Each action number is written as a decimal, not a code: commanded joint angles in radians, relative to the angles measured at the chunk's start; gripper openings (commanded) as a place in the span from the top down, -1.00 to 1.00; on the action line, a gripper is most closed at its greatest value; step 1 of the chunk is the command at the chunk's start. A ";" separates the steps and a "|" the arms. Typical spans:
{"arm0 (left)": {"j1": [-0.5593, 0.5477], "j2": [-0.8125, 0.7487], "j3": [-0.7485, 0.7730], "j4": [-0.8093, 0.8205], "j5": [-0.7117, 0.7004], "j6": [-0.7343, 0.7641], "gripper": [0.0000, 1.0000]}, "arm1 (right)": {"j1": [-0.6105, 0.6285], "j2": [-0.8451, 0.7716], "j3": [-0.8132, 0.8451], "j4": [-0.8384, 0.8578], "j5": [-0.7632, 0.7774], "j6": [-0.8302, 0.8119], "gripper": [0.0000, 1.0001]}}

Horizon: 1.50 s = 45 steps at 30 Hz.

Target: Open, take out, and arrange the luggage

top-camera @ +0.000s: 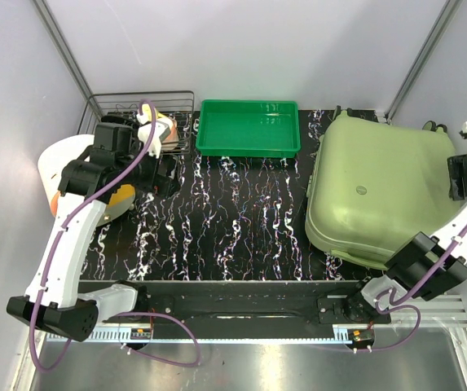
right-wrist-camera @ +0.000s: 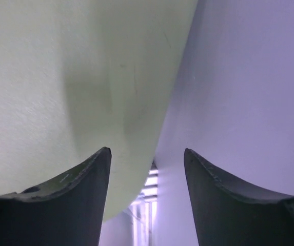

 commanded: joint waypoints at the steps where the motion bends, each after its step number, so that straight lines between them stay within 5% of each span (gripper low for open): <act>1: -0.006 -0.016 -0.006 0.057 0.030 0.014 -0.98 | -0.012 -0.059 -0.068 0.052 0.169 -0.123 -0.16; 7: -0.007 -0.028 -0.027 0.066 0.028 0.020 -0.98 | -0.013 -0.068 -0.191 0.219 0.267 -0.132 0.63; 11: -0.007 -0.035 -0.035 0.071 0.034 0.023 -0.98 | -0.013 -0.069 -0.291 0.299 0.281 -0.155 0.88; 18: -0.006 -0.050 -0.068 0.097 0.042 0.009 -0.98 | -0.013 -0.053 -0.409 0.291 0.210 -0.160 1.00; 29: -0.007 -0.070 -0.121 0.171 0.074 -0.035 -0.98 | -0.015 -0.159 -0.587 -0.034 -0.270 -0.301 0.92; 36: -0.007 -0.075 -0.159 0.218 0.108 -0.052 -0.98 | -0.010 -0.208 -0.619 -0.241 -0.404 -0.440 0.81; 40: -0.009 -0.062 -0.174 0.235 0.114 -0.055 -0.98 | -0.001 -0.286 -0.641 -0.304 -0.441 -0.496 0.66; 45: -0.009 -0.058 -0.190 0.250 0.157 -0.049 -0.98 | 0.011 -0.339 -0.598 -0.284 -0.455 -0.442 0.25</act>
